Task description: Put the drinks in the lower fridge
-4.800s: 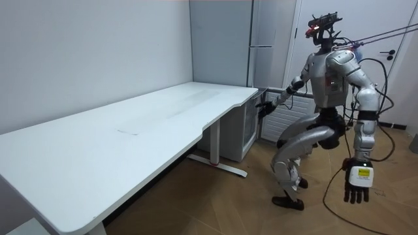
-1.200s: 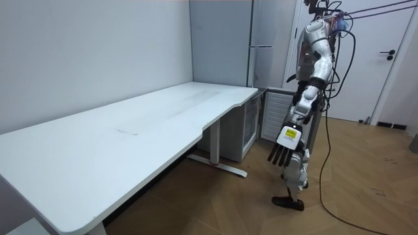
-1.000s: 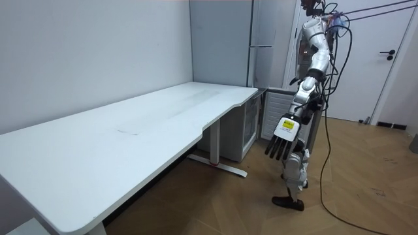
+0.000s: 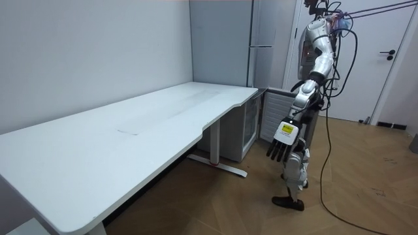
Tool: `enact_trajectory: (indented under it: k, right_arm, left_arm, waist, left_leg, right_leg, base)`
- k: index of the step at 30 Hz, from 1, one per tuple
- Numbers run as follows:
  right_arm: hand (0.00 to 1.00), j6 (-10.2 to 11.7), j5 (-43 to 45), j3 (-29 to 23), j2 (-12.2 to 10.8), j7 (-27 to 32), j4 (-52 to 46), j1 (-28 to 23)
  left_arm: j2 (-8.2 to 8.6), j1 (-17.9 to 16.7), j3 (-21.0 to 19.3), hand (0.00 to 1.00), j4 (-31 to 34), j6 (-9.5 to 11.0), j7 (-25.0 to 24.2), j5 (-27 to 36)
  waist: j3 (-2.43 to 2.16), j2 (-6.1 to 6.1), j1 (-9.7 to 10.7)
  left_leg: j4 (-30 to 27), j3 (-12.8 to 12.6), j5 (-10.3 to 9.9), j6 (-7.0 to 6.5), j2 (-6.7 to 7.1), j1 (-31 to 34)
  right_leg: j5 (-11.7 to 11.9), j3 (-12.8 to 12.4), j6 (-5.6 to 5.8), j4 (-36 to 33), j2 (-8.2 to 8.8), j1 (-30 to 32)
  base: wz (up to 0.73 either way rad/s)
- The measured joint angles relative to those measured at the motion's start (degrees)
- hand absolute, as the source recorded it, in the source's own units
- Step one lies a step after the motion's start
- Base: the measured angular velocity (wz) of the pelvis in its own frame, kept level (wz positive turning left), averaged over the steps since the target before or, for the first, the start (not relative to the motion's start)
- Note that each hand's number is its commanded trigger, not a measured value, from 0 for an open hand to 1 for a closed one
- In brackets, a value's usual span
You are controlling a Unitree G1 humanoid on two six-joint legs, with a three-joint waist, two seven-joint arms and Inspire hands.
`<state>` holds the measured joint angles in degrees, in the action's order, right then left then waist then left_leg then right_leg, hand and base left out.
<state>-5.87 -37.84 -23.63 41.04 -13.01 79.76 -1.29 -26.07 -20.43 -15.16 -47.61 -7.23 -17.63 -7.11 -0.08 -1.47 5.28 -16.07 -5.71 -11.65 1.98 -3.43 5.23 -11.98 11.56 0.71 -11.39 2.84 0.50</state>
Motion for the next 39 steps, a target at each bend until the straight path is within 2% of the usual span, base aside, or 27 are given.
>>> enact_trajectory:
  k: [2, 4, 8, 10, 12, 13, 15, 17, 19, 22, 24, 28, 31, 34, 35, 38, 39]
  right_arm:
    - [0.00, -0.47, -0.47, 0.54, -0.60, -1.62, -0.01, 0.01]
    - [0.00, -0.58, -1.13, 1.47, -1.02, -2.72, -0.10, 0.19]
    - [0.00, -1.24, -0.65, 2.30, -3.45, -3.18, -4.52, -0.03]
    - [0.00, -1.20, -0.95, 2.37, -4.56, -2.82, -4.89, 0.09]
    - [0.00, -1.22, -1.34, 2.29, -7.22, -1.95, -6.50, -0.61]
    - [0.00, -1.22, -1.61, 2.28, -7.73, -1.90, -6.51, -0.61]
    - [0.00, -1.23, -2.67, 2.11, -9.45, -1.02, -7.46, -1.28]
    - [0.00, -1.23, -2.72, 1.97, -10.50, -0.57, -8.62, -2.33]
    - [0.00, -1.23, -4.16, 1.96, -11.23, -0.03, -9.36, -2.84]
    - [0.00, -1.07, -7.61, 1.58, -12.69, 0.84, -11.15, -3.48]
    - [0.00, -1.07, -10.13, 1.66, -14.12, 0.91, -11.44, -3.47]
    - [0.00, -1.06, -10.62, 2.55, -15.33, 0.20, -11.41, -3.09]
    - [0.00, -0.01, -9.44, 7.15, -16.19, -0.59, -11.44, -2.04]
    - [0.00, 0.21, -4.77, 9.51, -19.31, -2.01, -11.45, 0.16]
    - [0.00, 0.21, -3.97, 10.74, -20.18, -2.57, -11.49, 0.97]
    - [0.00, 0.87, -3.81, 14.16, -21.78, -3.21, -11.44, 3.32]
    - [0.00, 1.03, -3.56, 15.59, -22.23, -3.45, -11.42, 4.00]
  left_arm:
    - [-0.09, 0.80, 0.91, 0.00, 0.13, 0.00, -0.59, 0.15]
    - [-0.09, 1.33, 1.56, 0.00, 0.23, 0.05, -0.67, 0.08]
    - [0.26, 1.45, 2.06, 0.00, 0.35, 0.06, -1.08, -0.09]
    - [0.70, 1.57, 2.13, 0.00, 0.39, 0.06, -1.06, -0.07]
    - [1.37, 1.21, 2.13, 0.00, 0.89, 0.08, -0.68, 0.16]
    - [1.63, 1.08, 2.13, 0.00, 1.11, 0.09, -0.59, 0.18]
    - [2.84, 0.57, 2.13, 0.00, 1.60, 0.20, -0.55, 0.26]
    - [3.13, 0.57, 2.13, 0.00, 1.61, 0.20, -0.55, 0.23]
    - [3.41, 0.51, 2.09, 0.00, 1.38, 0.31, 0.03, 0.66]
    - [5.41, 0.88, 2.09, 0.00, 0.98, 0.36, 1.93, 0.66]
    - [7.40, 1.15, 2.09, 0.00, 0.66, 0.85, 2.56, 0.72]
    - [9.10, 1.47, 2.90, 0.00, -0.87, 1.04, 3.54, 0.68]
    - [10.27, 2.56, 4.39, 0.00, -1.74, 1.36, 4.45, 0.66]
    - [11.05, 3.65, 5.28, 0.00, -2.69, 1.80, 4.76, 0.70]
    - [11.47, 3.76, 5.30, 0.00, -3.10, 2.57, 5.05, 0.72]
    - [12.75, 3.85, 5.38, 0.00, -4.38, 3.60, 6.25, 0.72]
    - [12.89, 4.05, 5.47, 0.00, -5.46, 4.13, 6.48, 0.72]
  waist:
    - [0.18, 0.44, -0.58]
    - [0.12, 0.17, -0.88]
    - [0.20, 0.06, -0.86]
    - [0.26, 0.64, -0.85]
    - [0.38, 2.24, -0.83]
    - [0.48, 2.57, -0.84]
    - [0.36, 3.85, -0.83]
    - [0.18, 4.41, -0.72]
    - [0.22, 4.73, -0.87]
    - [0.24, 4.67, -0.71]
    - [0.20, 4.50, -0.93]
    - [0.17, 3.74, -1.18]
    - [0.20, 3.23, -2.78]
    - [0.19, 2.60, -3.78]
    - [0.20, 2.52, -4.29]
    - [0.24, 2.81, -5.46]
    - [0.22, 3.31, -5.69]
  left_leg:
    - [-0.07, -0.10, 0.00, 0.00, 0.02, -0.14]
    - [-0.04, -0.17, 0.00, 0.00, 0.02, -0.25]
    - [0.77, -0.33, 0.14, 0.14, 0.06, -1.59]
    - [1.14, -0.36, 0.24, 0.23, 0.11, -2.13]
    - [1.86, -0.27, 0.43, 0.35, 0.22, -3.21]
    - [1.91, -0.26, 0.43, 0.35, 0.21, -3.41]
    - [2.30, -0.32, 0.42, 0.37, 0.26, -3.85]
    - [2.30, -0.24, 0.41, 0.37, 0.29, -3.85]
    - [2.47, -0.33, 0.41, 0.38, 0.29, -4.27]
    - [2.63, -0.40, 0.40, 0.40, 0.33, -4.73]
    - [2.64, -0.41, 0.39, 0.40, 0.32, -5.11]
    - [2.83, -0.58, 0.39, 0.41, 0.31, -6.57]
    - [2.91, -0.74, 0.39, 0.41, 0.22, -6.91]
    - [2.86, -0.28, 0.47, 0.47, 0.28, -7.04]
    - [2.87, -0.23, 0.48, 0.47, 0.30, -7.12]
    - [2.89, -0.04, 0.48, 0.47, 0.36, -7.22]
    - [2.83, 0.64, 0.48, 0.48, 0.46, -6.91]
  right_leg:
    - [0.02, -0.24, 0.03, -0.16, 0.02, 0.01]
    - [0.04, -0.26, 0.05, -0.19, 0.04, -0.07]
    - [-0.06, -0.24, -0.03, -0.30, 0.15, -0.84]
    - [-0.14, -0.29, -0.01, -0.25, 0.16, -1.27]
    - [-0.39, -0.29, -0.04, -0.22, 0.16, -2.04]
    - [-0.39, -0.28, -0.04, -0.14, 0.13, -2.25]
    - [-0.36, -0.20, -0.02, 0.70, 0.11, -2.96]
    - [-0.36, -0.15, -0.02, 0.75, 0.12, -3.02]
    - [-0.36, -0.20, -0.02, 0.82, 0.10, -3.46]
    - [-0.36, -0.27, -0.02, 0.93, 0.13, -3.77]
    - [-0.36, -0.24, -0.02, 1.05, 0.11, -4.22]
    - [-0.34, -0.26, 0.00, 1.56, 0.06, -5.77]
    - [-0.21, -0.22, -0.04, 1.56, 0.04, -5.97]
    - [-0.20, 0.13, -0.05, 1.61, 0.04, -6.36]
    - [-0.19, 0.14, -0.04, 1.58, 0.06, -6.44]
    - [-0.18, 0.24, -0.04, 1.63, 0.08, -6.59]
    - [-0.19, 1.00, -0.04, 1.72, 0.14, -6.70]
  base:
    - [-0.04]
    - [-0.02]
    - [-0.01]
    - [0.00]
    - [0.02]
    - [0.00]
    - [0.00]
    - [0.00]
    - [-0.02]
    - [-0.03]
    - [0.00]
    - [0.00]
    - [-0.02]
    - [0.08]
    - [0.05]
    - [0.03]
    - [0.27]
